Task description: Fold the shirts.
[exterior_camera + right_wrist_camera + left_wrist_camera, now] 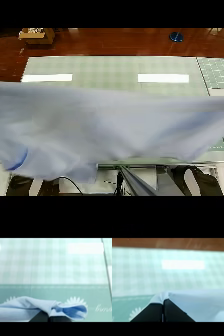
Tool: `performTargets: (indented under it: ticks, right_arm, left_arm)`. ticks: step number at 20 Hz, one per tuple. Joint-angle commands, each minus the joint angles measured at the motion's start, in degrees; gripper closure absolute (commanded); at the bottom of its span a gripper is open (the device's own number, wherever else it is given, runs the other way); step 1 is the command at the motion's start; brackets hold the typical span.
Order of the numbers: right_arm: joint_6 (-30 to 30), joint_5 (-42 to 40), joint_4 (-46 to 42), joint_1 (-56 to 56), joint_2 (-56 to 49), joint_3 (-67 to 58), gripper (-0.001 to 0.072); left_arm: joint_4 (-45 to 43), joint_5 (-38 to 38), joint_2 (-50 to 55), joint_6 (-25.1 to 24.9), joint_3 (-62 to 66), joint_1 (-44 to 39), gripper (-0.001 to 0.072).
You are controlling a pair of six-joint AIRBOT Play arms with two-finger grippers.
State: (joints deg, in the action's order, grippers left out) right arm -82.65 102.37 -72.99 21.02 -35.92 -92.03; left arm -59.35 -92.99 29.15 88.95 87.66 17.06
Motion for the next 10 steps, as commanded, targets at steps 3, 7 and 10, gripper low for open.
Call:
performTargets:
  ticks: [3,7,10]
  right_arm:
    - [1.8,-9.0,4.1,-0.2,-13.4,11.3,0.0693]
    - [1.8,-18.3,13.9,-0.2,-28.0,11.3,0.0693]
    - [2.1,-26.0,14.5,-0.2,-35.6,11.3,0.0693]
  left_arm:
    - [1.9,12.9,8.3,-9.2,-18.6,0.4,0.0693]
    - [10.2,21.9,23.8,-13.4,-21.5,-3.6,0.0693]
    - [10.2,31.7,33.3,-15.5,-21.4,-7.5,0.0692]
